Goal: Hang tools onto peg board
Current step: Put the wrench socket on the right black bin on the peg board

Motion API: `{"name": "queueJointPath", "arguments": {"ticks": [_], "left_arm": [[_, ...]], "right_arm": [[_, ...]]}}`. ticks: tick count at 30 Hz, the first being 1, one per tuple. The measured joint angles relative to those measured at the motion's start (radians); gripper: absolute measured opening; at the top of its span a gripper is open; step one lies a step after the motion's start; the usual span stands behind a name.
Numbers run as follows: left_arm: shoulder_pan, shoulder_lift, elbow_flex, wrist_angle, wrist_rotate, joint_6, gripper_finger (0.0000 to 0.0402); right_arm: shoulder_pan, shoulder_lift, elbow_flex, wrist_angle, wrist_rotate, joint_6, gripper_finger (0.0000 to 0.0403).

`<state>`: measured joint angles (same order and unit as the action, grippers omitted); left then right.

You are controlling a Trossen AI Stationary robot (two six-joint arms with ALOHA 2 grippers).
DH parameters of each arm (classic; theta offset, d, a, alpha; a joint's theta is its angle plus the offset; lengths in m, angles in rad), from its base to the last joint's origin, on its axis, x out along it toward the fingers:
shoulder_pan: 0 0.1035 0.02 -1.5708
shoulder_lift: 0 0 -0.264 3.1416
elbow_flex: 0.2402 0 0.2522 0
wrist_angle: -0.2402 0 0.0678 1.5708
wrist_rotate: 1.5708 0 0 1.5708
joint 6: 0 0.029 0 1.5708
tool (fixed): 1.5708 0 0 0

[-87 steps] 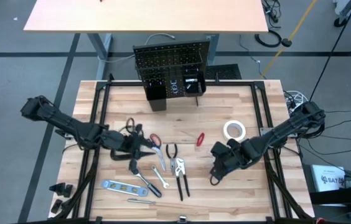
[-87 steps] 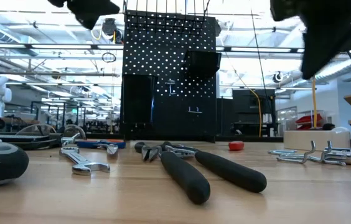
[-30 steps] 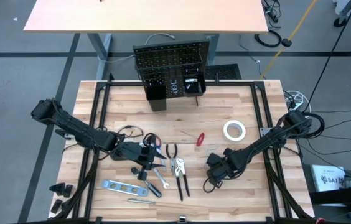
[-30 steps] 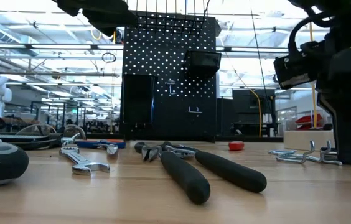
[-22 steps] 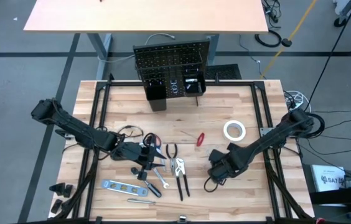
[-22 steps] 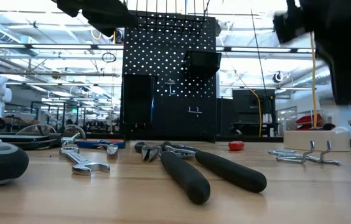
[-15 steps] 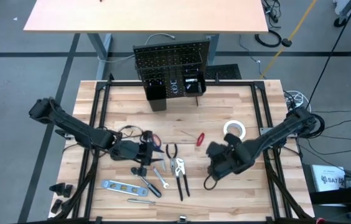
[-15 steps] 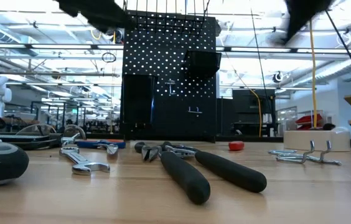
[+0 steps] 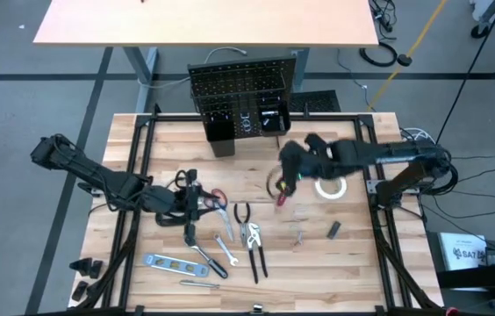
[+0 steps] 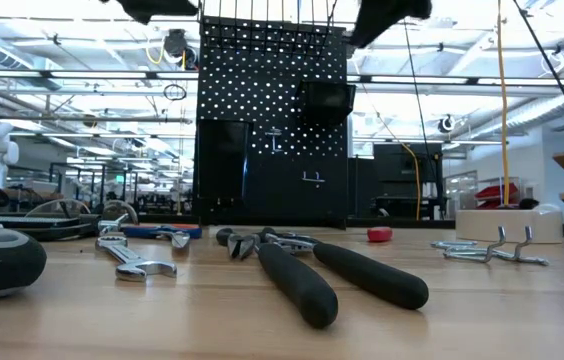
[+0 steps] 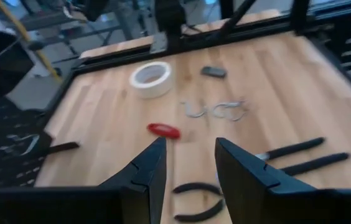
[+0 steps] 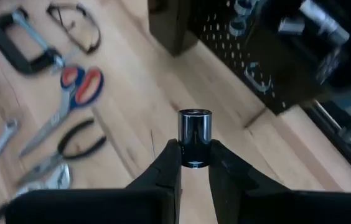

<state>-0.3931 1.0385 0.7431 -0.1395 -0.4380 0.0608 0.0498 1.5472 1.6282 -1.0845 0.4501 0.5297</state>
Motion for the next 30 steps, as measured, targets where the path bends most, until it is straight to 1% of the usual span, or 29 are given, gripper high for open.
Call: {"name": "queueJointPath", "arguments": {"ticks": [3, 6, 10, 13, 17, 21, 30], "left_arm": [[0.004, -0.035, -0.046, 0.015, -0.039, 0.021, 0.0132], [0.016, -0.082, -0.079, 0.024, -0.05, 0.024, 0.0132], [0.035, -0.157, -0.119, 0.035, -0.051, 0.024, 0.0132], [0.044, -0.198, -0.149, 0.056, -0.05, 0.024, 0.0132], [0.068, -0.231, -0.187, 0.094, -0.051, 0.029, 0.0132], [0.087, -0.234, -0.192, 0.097, -0.047, 0.024, 0.0132], [0.086, -0.234, -0.192, 0.095, -0.037, 0.024, 0.0132]], "right_arm": [[-0.093, 0.0, 0.0, 0.063, -0.056, -0.064, 0.0045], [-0.169, 0.0, 0.0, 0.081, -0.085, -0.095, 0.0045], [-0.255, 0.0, 0.0, 0.091, -0.115, -0.141, 0.0045], [-0.298, 0.0, 0.0, 0.121, -0.117, -0.178, 0.0045], [-0.342, 0.0, 0.0, 0.149, -0.118, -0.217, 0.0045], [-0.372, 0.0, 0.0, 0.164, -0.117, -0.235, 0.0045], [-0.391, 0.0, 0.0, 0.185, -0.144, -0.247, 0.0045]]}}
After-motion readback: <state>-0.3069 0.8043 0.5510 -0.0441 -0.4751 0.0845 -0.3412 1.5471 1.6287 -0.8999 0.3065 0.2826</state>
